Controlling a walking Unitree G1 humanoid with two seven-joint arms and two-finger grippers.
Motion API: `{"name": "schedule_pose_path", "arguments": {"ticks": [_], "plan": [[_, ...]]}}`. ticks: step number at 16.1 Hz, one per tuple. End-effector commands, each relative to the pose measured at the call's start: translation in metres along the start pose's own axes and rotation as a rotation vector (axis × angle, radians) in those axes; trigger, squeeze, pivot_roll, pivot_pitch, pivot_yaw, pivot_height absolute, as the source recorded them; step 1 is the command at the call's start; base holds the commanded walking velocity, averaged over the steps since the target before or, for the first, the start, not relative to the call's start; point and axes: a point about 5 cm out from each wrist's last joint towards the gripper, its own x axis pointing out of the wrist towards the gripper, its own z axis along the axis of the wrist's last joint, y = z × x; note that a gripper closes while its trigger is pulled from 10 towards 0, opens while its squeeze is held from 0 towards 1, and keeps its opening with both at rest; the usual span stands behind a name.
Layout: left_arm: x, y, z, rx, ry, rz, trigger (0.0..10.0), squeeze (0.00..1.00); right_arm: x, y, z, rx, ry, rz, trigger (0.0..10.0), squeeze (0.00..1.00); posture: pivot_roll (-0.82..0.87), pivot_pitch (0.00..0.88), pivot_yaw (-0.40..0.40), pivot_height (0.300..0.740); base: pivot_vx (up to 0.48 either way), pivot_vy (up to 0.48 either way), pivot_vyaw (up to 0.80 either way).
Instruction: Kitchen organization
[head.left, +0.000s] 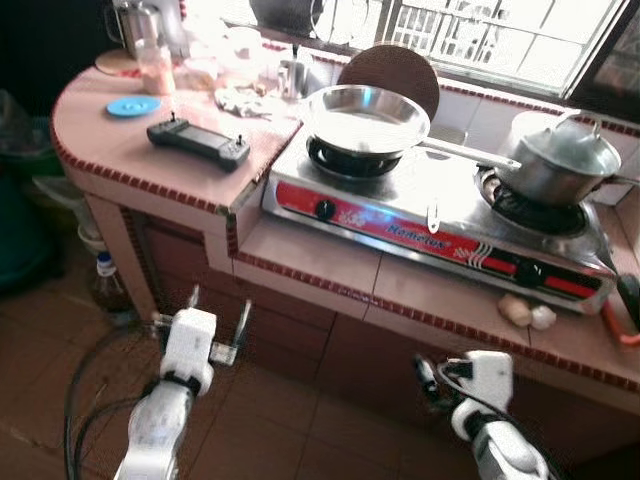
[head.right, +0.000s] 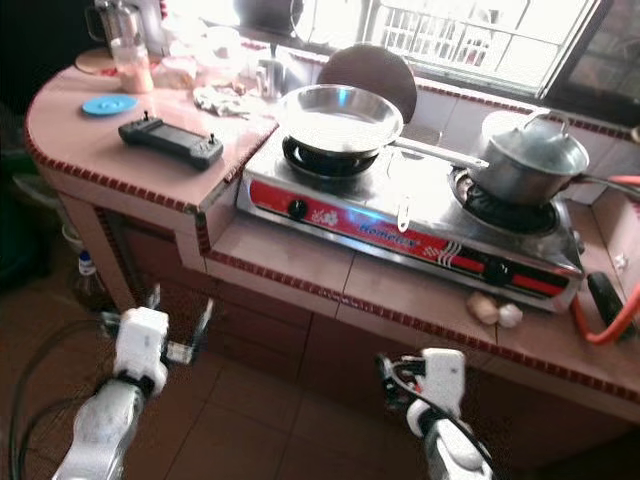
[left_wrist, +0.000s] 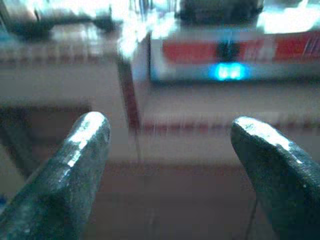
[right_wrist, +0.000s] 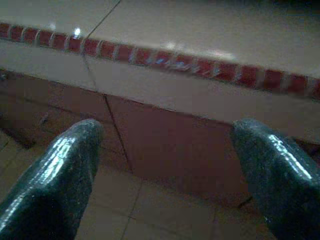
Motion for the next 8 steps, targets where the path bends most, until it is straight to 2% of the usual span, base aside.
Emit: {"name": "schedule_pose_path", "arguments": {"ticks": [1, 2, 3, 5, 8], "plan": [[-0.011, 0.004, 0.014, -0.004, -0.020, 0.033, 10.0, 0.00, -0.008, -0.011, 0.014, 0.003, -0.044, -0.028, 10.0, 0.00, 0.21, 0.000, -0.169, 0.740, 0.000, 0.000, 0.00], [-0.019, 0.010, 0.020, -0.003, -0.033, 0.069, 10.0, 0.00, -0.012, -0.013, 0.019, -0.009, -0.059, -0.024, 10.0, 0.00, 0.21, 0.000, -0.174, 0.740, 0.000, 0.000, 0.00], [-0.026, 0.013, 0.022, 0.021, -0.023, 0.055, 10.0, 0.00, -0.015, -0.015, 0.025, -0.023, -0.069, -0.013, 10.0, 0.00, 0.22, 0.000, -0.177, 0.740, 0.000, 0.000, 0.00], [-0.047, 0.010, 0.042, 0.038, 0.019, 0.003, 10.0, 0.00, -0.029, -0.016, 0.049, -0.094, -0.099, 0.066, 10.0, 0.00, 0.22, 0.000, -0.173, 0.740, 0.000, 0.000, 0.00], [-0.059, 0.009, 0.048, 0.005, 0.067, 0.018, 10.0, 0.00, -0.040, -0.017, 0.064, -0.090, -0.123, 0.082, 10.0, 0.00, 0.22, 0.000, -0.163, 0.740, 0.000, 0.000, 0.00]]}}
